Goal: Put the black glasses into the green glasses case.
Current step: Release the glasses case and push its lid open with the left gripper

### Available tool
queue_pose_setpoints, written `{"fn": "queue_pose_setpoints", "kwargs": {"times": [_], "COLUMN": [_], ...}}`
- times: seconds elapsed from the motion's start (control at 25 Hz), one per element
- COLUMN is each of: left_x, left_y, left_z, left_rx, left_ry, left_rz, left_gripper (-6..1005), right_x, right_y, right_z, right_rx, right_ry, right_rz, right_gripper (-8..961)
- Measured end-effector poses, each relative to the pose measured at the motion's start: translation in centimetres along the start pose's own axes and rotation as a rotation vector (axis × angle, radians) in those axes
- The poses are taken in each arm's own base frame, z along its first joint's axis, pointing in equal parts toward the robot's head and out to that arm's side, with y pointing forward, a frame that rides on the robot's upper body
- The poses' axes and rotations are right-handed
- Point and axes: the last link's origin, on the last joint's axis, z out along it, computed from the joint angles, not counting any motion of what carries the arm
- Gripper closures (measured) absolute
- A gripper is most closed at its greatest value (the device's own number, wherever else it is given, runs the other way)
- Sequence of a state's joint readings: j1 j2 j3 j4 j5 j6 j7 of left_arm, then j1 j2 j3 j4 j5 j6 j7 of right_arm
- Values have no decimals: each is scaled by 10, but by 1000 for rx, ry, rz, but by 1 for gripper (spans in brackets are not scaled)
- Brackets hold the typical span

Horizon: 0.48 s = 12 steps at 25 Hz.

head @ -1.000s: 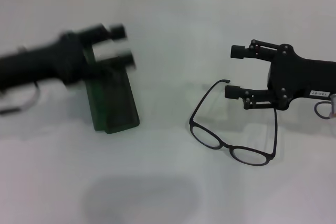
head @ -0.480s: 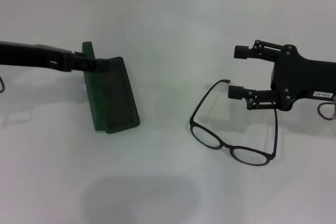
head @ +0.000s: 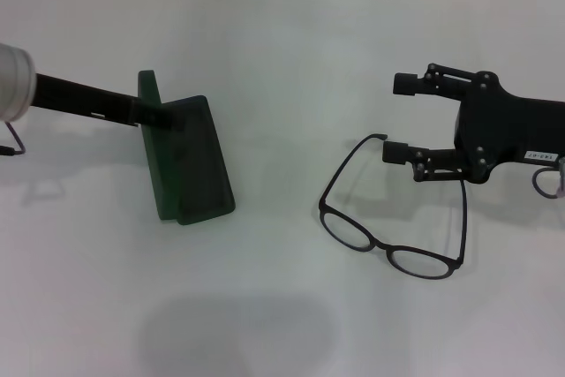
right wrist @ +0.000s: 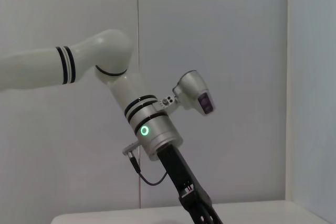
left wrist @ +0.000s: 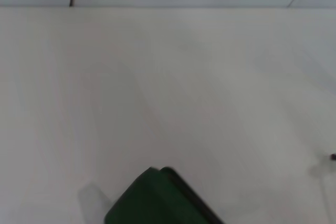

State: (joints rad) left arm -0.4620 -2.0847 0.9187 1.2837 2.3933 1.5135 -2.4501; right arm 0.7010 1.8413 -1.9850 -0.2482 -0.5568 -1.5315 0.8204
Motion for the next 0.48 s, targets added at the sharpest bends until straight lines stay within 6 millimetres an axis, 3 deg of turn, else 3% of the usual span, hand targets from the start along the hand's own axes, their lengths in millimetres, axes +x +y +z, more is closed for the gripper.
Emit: {"fn": "queue_pose_setpoints", "kwargs": {"times": [0.48], "left_x": [8], "left_y": [8], "left_z": [18], "left_rx": [128], "left_ry": [-108], "left_rz": [5], "left_gripper": [259], "right_x": [3], "right_y": [-1], "right_z": [-5], "right_rx": [13], "right_ry": [12], "right_rz": [-7], "right_gripper": [111]}}
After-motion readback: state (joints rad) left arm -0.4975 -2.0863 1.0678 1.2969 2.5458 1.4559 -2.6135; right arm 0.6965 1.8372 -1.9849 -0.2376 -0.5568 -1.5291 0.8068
